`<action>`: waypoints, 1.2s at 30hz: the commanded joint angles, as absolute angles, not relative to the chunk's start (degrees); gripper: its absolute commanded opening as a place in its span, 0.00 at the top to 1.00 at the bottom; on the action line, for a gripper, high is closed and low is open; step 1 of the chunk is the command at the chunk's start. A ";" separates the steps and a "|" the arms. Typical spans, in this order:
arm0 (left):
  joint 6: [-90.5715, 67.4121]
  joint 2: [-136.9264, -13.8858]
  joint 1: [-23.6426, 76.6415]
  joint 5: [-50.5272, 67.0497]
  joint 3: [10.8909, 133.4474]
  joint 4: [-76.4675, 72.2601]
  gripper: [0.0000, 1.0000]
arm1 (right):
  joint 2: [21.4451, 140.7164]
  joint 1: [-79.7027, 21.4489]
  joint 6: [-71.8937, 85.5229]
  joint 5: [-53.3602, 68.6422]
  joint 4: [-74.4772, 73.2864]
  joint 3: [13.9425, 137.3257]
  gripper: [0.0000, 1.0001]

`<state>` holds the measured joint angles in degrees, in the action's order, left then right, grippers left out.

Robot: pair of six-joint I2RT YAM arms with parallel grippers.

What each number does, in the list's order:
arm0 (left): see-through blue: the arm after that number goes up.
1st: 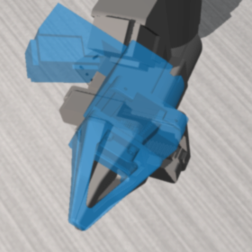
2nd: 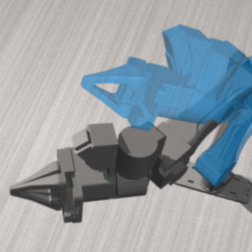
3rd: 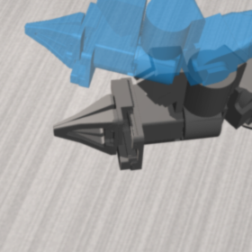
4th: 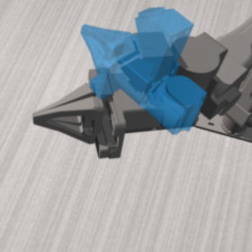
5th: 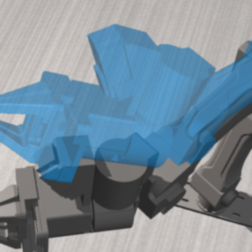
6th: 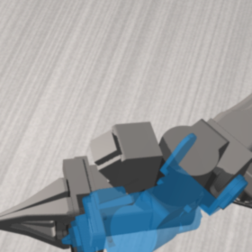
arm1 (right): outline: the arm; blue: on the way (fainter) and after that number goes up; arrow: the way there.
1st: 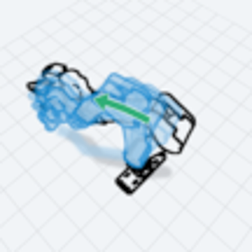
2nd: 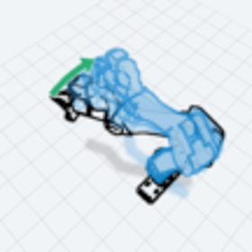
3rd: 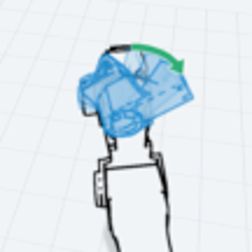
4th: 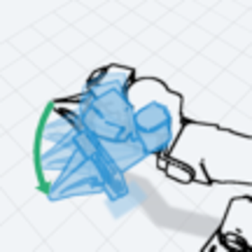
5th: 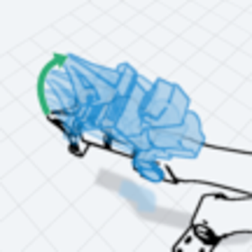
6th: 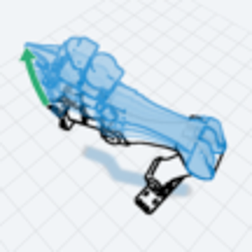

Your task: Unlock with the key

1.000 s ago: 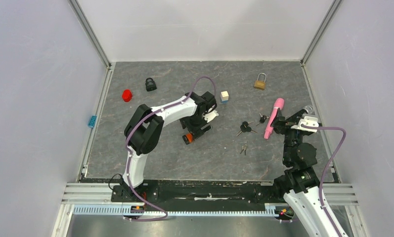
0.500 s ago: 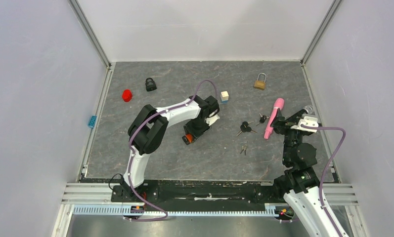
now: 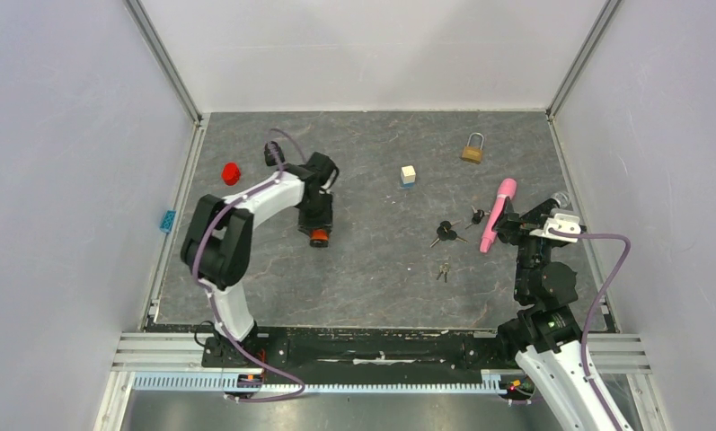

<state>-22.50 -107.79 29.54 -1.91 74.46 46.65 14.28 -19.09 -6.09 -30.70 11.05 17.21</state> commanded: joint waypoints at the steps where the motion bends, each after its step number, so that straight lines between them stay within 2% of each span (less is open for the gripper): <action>1: -34.56 -99.85 25.34 6.40 70.23 37.39 0.80 | 13.99 -19.68 -6.86 -31.04 11.51 18.50 0.02; 6: -38.38 -97.34 21.53 13.91 66.21 32.20 0.83 | 14.07 -19.70 -6.86 -30.89 11.24 18.72 0.02; 19: -37.79 -96.10 20.74 14.45 67.32 33.43 0.86 | 14.46 -19.79 -6.77 -30.66 11.08 18.77 0.02; 23: -35.66 -96.06 20.85 12.02 68.45 35.25 0.90 | 14.44 -19.89 -6.77 -30.66 11.11 18.76 0.02; 26: -30.18 -96.09 22.97 1.23 72.31 41.87 0.97 | 14.46 -19.86 -6.71 -30.57 11.13 18.72 0.02; 33: -16.20 -101.50 41.34 -47.85 84.01 56.30 0.98 | 14.68 -19.95 -6.51 -30.26 11.18 18.82 0.02; 36: -12.94 -106.69 46.22 -63.43 87.66 62.37 0.98 | 14.74 -20.00 -6.60 -30.53 11.15 18.81 0.02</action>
